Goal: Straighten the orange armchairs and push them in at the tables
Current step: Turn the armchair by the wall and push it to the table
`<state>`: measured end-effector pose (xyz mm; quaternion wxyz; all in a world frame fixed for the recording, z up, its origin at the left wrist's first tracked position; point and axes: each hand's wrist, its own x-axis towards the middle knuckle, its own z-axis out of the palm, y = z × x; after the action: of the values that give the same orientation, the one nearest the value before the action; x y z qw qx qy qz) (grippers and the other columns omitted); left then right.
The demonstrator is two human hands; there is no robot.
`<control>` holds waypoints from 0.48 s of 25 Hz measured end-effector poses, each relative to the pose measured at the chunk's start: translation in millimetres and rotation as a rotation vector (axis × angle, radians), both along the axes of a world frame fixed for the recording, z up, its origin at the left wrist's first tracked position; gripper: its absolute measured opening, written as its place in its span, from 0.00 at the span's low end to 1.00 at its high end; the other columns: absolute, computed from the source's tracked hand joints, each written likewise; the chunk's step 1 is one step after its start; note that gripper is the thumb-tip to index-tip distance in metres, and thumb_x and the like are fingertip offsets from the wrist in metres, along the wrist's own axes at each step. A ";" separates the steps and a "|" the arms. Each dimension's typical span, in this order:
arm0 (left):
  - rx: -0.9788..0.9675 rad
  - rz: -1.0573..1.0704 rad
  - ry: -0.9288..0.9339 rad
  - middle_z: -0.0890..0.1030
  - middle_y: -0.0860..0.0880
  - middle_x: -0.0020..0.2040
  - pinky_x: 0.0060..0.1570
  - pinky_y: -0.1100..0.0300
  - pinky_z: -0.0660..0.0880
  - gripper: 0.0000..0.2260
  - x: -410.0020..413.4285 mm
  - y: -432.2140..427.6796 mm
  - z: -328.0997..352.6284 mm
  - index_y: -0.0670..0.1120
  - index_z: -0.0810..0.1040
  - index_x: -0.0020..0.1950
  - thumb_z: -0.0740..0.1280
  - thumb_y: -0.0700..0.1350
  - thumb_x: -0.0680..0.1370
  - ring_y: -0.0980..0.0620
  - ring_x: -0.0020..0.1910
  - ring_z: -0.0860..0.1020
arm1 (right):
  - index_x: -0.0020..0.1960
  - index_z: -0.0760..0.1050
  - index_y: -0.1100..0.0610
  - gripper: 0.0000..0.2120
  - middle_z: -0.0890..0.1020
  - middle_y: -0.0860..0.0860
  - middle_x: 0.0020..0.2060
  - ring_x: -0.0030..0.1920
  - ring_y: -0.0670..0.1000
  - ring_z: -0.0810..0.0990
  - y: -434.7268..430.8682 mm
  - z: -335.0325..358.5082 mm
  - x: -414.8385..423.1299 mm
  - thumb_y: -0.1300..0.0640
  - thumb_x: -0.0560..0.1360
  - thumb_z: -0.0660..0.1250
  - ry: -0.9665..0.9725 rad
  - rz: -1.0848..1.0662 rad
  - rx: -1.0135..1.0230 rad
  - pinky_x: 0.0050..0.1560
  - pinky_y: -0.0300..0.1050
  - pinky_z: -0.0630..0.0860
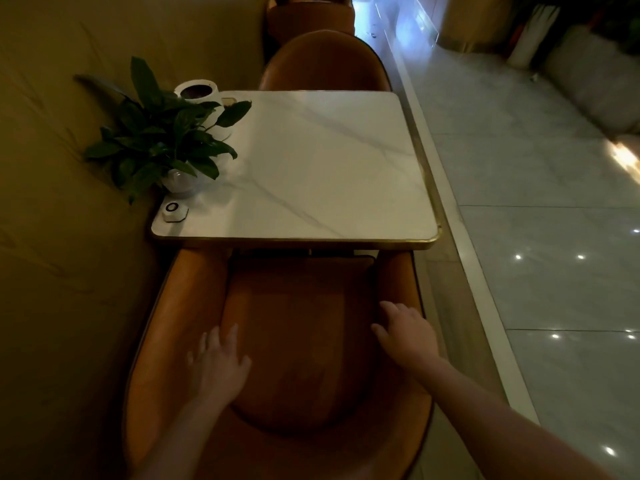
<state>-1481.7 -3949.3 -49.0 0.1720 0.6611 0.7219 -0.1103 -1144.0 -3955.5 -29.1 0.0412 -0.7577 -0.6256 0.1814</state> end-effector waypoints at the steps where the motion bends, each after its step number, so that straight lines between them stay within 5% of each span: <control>1: -0.005 -0.002 -0.014 0.56 0.44 0.81 0.75 0.43 0.58 0.31 4.5 -7.2 5.6 0.52 0.52 0.81 0.58 0.59 0.82 0.43 0.79 0.55 | 0.74 0.65 0.50 0.26 0.76 0.49 0.65 0.65 0.51 0.74 -5.9 5.4 1.1 0.44 0.79 0.62 0.020 0.013 0.010 0.60 0.47 0.76; 6: -0.021 -0.027 -0.089 0.66 0.46 0.75 0.68 0.48 0.68 0.27 22.5 -27.6 33.5 0.52 0.60 0.79 0.60 0.56 0.81 0.46 0.72 0.67 | 0.71 0.69 0.49 0.23 0.80 0.47 0.59 0.59 0.48 0.78 -32.0 38.9 10.8 0.45 0.78 0.64 0.100 0.019 0.016 0.52 0.47 0.79; 12: 0.007 -0.113 -0.173 0.66 0.48 0.75 0.66 0.51 0.71 0.27 75.4 -24.2 74.8 0.53 0.59 0.79 0.61 0.55 0.82 0.48 0.71 0.69 | 0.66 0.73 0.48 0.19 0.82 0.45 0.56 0.52 0.46 0.81 -44.2 71.5 44.9 0.44 0.77 0.64 0.141 0.021 0.012 0.49 0.45 0.79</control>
<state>-1406.3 -3973.5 25.8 0.2249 0.7085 0.6663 -0.0597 -1099.2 -3999.7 42.4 0.0877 -0.7360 -0.6302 0.2311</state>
